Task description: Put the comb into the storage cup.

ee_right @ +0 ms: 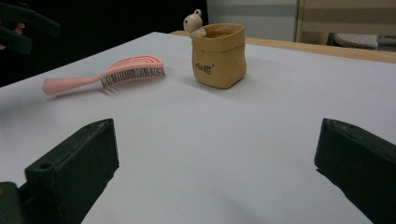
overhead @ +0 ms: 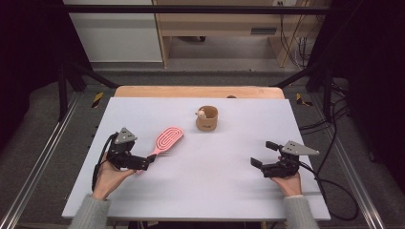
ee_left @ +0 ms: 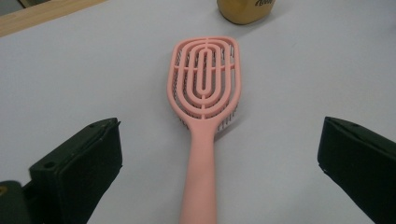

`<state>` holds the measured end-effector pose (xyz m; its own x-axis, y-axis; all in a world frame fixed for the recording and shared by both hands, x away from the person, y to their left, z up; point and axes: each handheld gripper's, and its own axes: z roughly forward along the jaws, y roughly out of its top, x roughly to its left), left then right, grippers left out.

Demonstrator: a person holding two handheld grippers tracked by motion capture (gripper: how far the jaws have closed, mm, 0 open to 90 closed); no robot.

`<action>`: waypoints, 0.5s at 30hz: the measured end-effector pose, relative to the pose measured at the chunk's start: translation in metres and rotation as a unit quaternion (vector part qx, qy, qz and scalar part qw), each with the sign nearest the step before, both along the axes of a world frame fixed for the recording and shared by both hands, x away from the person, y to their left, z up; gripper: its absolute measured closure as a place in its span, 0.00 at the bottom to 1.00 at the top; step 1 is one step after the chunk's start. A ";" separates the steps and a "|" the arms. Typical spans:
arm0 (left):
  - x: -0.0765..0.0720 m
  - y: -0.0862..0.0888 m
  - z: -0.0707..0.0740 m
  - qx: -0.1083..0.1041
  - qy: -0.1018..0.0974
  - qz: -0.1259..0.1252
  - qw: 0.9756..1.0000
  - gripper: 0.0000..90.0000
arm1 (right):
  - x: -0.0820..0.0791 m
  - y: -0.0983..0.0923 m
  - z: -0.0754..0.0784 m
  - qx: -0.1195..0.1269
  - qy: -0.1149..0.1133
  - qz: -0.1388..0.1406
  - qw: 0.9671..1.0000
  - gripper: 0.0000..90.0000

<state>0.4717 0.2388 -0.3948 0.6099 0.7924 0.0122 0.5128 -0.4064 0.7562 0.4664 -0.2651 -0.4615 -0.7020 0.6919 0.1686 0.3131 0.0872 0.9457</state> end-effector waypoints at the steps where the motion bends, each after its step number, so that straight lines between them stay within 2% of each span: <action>1: 0.001 0.000 0.000 0.000 0.000 0.000 1.000 0.00 | 0.000 0.000 0.000 0.000 0.000 0.000 1.000 0.00; 15: 0.014 -0.009 -0.004 0.009 0.016 -0.010 1.000 0.00 | 0.000 0.000 0.000 -0.002 0.002 0.000 1.000 0.00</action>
<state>0.4855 0.2298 -0.3992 0.6256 0.7801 0.0074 0.5281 -0.4305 0.7320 0.4666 -0.2648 -0.4619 -0.7011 0.6931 0.1676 0.3162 0.0915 0.9443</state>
